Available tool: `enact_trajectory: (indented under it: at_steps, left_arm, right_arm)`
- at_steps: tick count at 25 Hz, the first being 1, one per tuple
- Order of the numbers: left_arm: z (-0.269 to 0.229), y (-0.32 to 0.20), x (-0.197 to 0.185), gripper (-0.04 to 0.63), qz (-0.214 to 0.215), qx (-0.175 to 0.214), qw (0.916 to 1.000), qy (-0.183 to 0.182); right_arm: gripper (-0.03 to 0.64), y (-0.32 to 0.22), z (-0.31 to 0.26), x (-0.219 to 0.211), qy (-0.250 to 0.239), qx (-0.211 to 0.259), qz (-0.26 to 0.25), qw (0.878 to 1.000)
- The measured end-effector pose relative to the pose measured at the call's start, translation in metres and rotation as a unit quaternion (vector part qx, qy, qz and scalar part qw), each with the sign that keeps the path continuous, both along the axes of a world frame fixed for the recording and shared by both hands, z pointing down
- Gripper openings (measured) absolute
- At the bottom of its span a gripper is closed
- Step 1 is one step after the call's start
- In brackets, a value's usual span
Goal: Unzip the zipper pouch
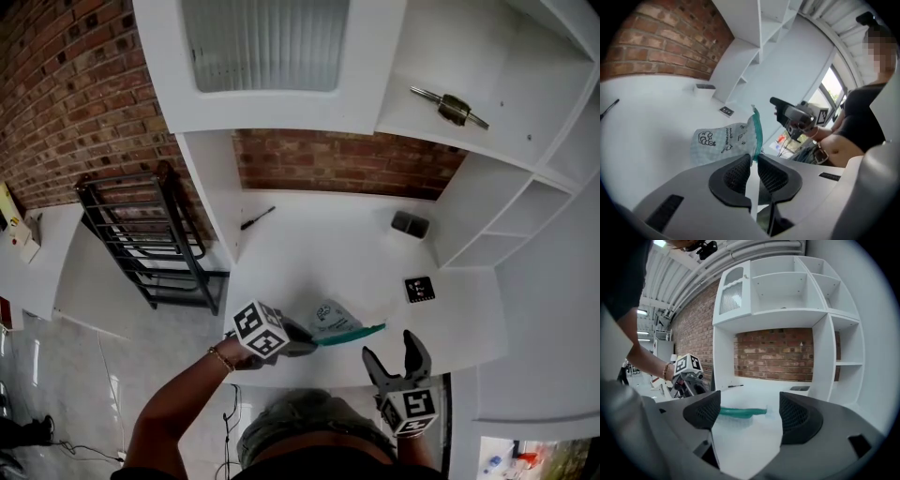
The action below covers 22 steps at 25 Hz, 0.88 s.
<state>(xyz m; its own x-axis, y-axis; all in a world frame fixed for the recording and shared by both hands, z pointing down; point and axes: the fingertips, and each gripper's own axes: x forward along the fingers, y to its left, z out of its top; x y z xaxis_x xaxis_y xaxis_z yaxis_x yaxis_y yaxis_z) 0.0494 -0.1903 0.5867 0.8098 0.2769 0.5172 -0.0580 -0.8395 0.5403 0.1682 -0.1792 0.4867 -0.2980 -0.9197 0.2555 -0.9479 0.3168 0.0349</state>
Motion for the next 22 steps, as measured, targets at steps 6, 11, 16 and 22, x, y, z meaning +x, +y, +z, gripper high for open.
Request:
enact_trajectory:
  at_steps: [6, 11, 16, 22]
  left_arm:
    - [-0.029, -0.010, -0.002, 0.049, -0.081, -0.026, 0.9960, 0.029]
    - [-0.041, -0.002, -0.004, 0.049, -0.116, -0.031, 0.9917, 0.047]
    - [-0.057, 0.012, -0.006, 0.049, -0.141, -0.051, 0.9851, 0.083]
    - [-0.078, 0.019, -0.017, 0.049, -0.156, -0.041, 0.9811, 0.107]
  right_arm:
    - [0.292, 0.003, -0.012, -0.057, -0.010, 0.011, -0.095, 0.995]
    - [0.287, 0.012, -0.011, -0.108, -0.001, 0.011, -0.187, 0.982]
    - [0.284, 0.018, -0.004, -0.125, 0.022, 0.004, -0.224, 0.974]
    - [0.210, 0.023, 0.001, -0.127, 0.084, 0.012, -0.231, 0.969]
